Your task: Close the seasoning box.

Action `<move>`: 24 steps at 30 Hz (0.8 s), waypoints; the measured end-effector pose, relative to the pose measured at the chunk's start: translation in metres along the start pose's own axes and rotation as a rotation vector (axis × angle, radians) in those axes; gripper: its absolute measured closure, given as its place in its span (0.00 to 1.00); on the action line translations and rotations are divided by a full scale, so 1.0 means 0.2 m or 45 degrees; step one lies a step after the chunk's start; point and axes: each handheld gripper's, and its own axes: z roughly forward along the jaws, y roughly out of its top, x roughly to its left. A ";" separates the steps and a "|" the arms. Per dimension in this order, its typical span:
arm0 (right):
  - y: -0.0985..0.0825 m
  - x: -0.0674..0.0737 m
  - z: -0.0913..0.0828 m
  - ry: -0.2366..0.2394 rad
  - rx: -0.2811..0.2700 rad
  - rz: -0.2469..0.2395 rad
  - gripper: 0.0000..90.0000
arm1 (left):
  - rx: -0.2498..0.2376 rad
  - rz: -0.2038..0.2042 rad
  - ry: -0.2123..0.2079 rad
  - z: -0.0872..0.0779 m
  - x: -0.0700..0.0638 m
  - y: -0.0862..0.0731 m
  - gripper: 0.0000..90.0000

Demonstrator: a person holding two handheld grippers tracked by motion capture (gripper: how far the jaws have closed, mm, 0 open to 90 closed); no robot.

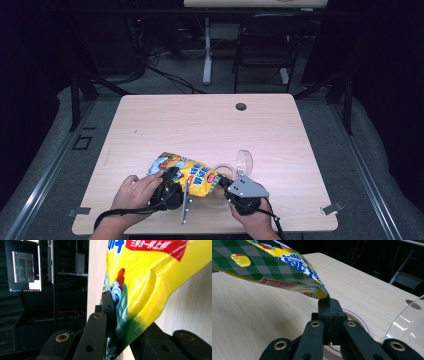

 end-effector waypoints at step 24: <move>0.00 0.00 0.00 0.001 -0.005 0.002 1.00 | -0.048 -0.158 -0.074 0.04 -0.06 -0.05 0.97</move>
